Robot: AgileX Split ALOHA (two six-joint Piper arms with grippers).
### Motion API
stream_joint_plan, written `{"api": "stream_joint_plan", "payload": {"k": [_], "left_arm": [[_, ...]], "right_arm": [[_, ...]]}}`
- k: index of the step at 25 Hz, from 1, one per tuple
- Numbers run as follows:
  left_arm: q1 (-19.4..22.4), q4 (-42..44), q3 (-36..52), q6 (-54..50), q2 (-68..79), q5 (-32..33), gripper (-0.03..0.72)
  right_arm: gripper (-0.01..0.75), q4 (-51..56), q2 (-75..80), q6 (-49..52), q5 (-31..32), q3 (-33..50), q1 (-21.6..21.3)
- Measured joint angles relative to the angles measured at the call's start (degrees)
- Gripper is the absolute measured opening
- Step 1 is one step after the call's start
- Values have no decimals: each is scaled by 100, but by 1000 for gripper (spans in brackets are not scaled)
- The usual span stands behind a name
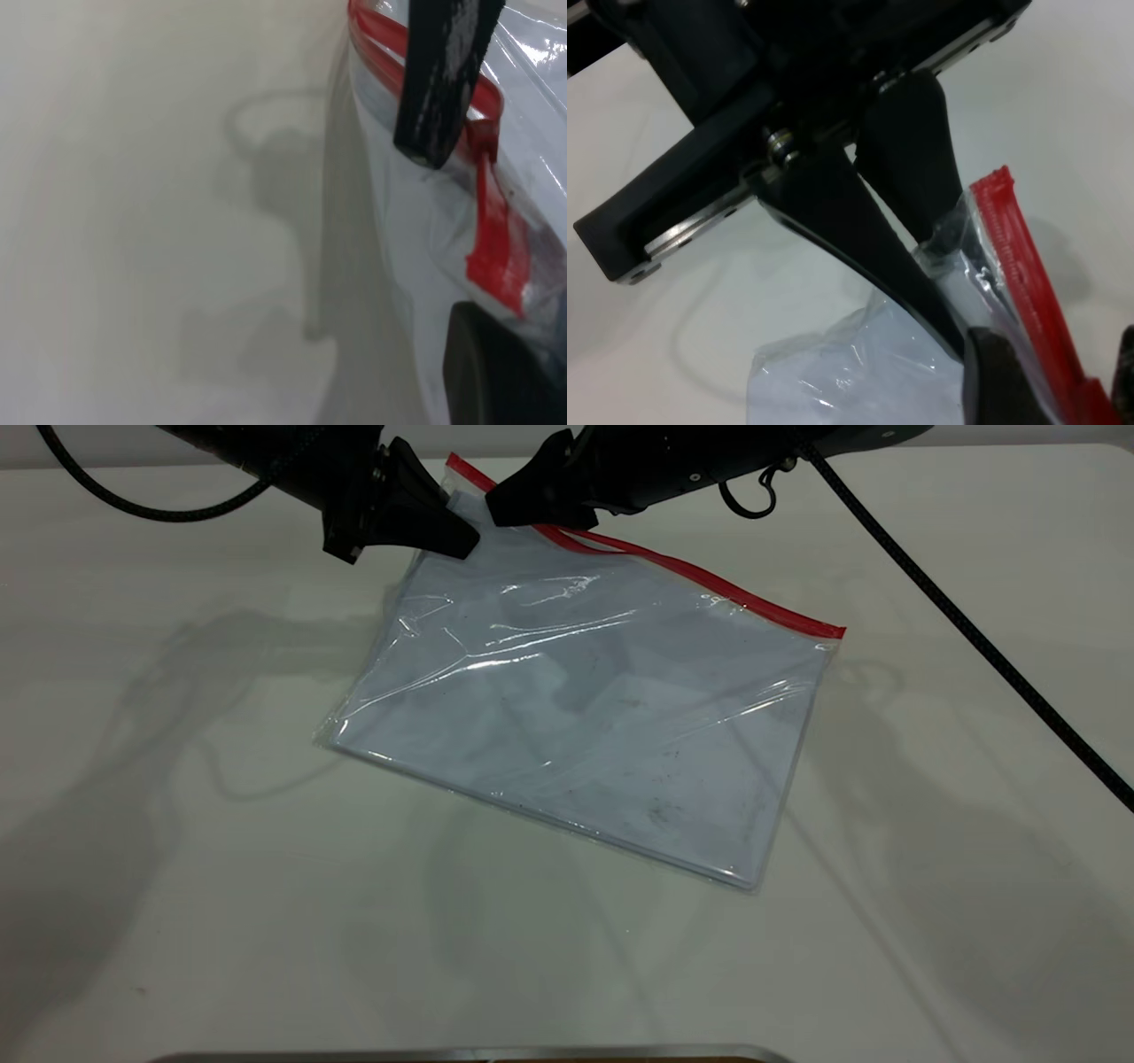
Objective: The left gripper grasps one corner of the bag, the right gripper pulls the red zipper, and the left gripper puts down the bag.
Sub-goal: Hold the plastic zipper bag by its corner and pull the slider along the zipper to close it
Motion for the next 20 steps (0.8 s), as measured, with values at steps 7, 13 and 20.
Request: {"api": "stream_joint_plan", "payload": {"k": [7, 13, 20], "left_arm": [[0, 31, 0, 6, 0, 0, 53], [11, 26, 0, 6, 0, 25, 53], [317, -413, 0, 6, 5, 581, 53]], "right_arm": [[145, 2, 0, -85, -17, -13, 30], [33, 2, 0, -95, -24, -19, 30], [33, 131, 0, -110, 169, -58, 48]]}}
